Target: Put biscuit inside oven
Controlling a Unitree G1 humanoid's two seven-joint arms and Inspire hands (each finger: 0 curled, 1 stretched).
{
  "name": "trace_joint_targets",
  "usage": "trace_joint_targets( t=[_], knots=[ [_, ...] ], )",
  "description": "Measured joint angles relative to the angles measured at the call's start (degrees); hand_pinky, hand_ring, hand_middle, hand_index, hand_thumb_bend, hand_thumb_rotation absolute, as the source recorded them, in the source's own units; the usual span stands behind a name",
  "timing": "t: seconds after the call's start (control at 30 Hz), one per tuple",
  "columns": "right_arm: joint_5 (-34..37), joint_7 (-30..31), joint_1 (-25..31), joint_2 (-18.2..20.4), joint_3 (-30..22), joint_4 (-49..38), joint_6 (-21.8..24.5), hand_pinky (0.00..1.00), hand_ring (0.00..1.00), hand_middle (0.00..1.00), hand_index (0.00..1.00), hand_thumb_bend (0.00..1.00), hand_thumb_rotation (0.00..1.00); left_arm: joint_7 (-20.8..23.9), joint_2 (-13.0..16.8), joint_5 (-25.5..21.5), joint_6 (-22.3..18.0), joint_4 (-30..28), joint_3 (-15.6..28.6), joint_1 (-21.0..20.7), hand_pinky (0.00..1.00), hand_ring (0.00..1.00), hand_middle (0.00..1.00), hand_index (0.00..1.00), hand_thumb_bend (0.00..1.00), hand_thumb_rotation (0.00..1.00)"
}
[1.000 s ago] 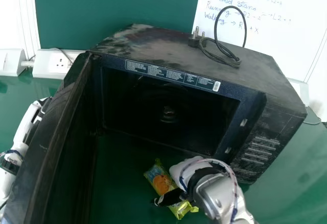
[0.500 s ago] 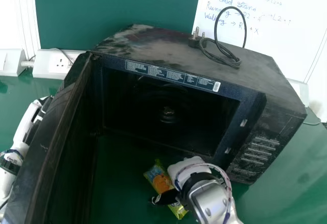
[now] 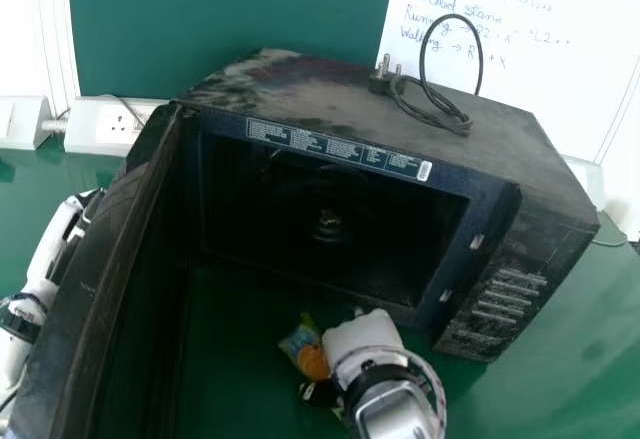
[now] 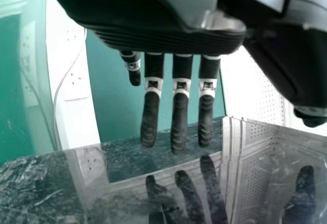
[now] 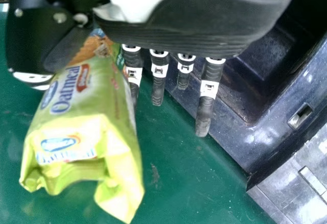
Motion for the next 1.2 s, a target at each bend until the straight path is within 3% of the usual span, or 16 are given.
trace_joint_targets(
  t=[0.17,0.27,0.33,0.37,0.43,0.53,0.8,0.97,1.2],
  knots=[
    [-0.95,-1.41,1.37,0.37,-0.38,-0.3,-1.97,0.48,0.73,0.85,0.88,0.68,0.25,0.0,0.0,0.03,0.0,0.0,0.0,0.0,0.29,0.35,0.41,0.48,0.51,0.06],
    [-0.97,-1.81,1.2,-0.09,-0.45,-0.3,-4.3,0.44,0.65,0.8,0.82,0.66,0.29,0.1,0.0,0.03,0.25,-0.1,0.0,0.02,0.29,0.35,0.41,0.48,0.51,0.06],
    [0.36,-1.34,-0.72,-2.52,-0.09,-0.16,-8.64,0.26,0.37,0.57,0.79,0.61,0.26,0.3,0.0,0.07,0.27,-0.12,0.0,0.04,0.29,0.35,0.4,0.48,0.51,0.06],
    [1.2,-0.89,-1.57,-3.42,-0.04,-0.07,-10.22,0.2,0.3,0.49,0.77,0.6,0.21,0.31,0.0,0.14,0.2,-0.11,0.0,0.04,0.29,0.35,0.4,0.48,0.51,0.06],
    [2.61,-0.38,-2.36,-3.5,-0.62,0.2,-10.83,0.11,0.18,0.32,0.74,0.64,0.08,0.32,0.0,0.21,0.03,-0.07,0.0,0.04,0.29,0.35,0.4,0.48,0.51,0.06],
    [2.88,-1.25,-1.12,-1.31,-2.44,0.15,-8.46,0.04,0.1,0.22,0.7,0.68,0.04,0.3,-0.01,0.17,-0.05,-0.06,0.0,0.04,0.29,0.35,0.4,0.48,0.51,0.06],
    [3.41,-2.88,0.36,-0.29,-4.15,-0.03,-7.45,0.03,0.1,0.21,0.7,0.66,0.07,0.3,-0.02,0.13,-0.04,-0.07,0.0,0.04,0.28,0.35,0.4,0.48,0.51,0.06],
    [4.1,-2.82,0.31,-0.34,-4.74,-0.14,-8.09,0.03,0.1,0.21,0.69,0.73,0.04,0.3,-0.02,0.11,-0.01,-0.09,0.0,0.04,0.29,0.35,0.4,0.48,0.51,0.06],
    [10.92,-1.99,-0.5,-1.69,-8.0,-1.0,-9.45,0.06,0.13,0.25,0.67,0.75,0.02,0.26,-0.03,0.0,0.01,-0.04,0.0,0.04,0.29,0.36,0.4,0.48,0.51,0.06]
  ],
)
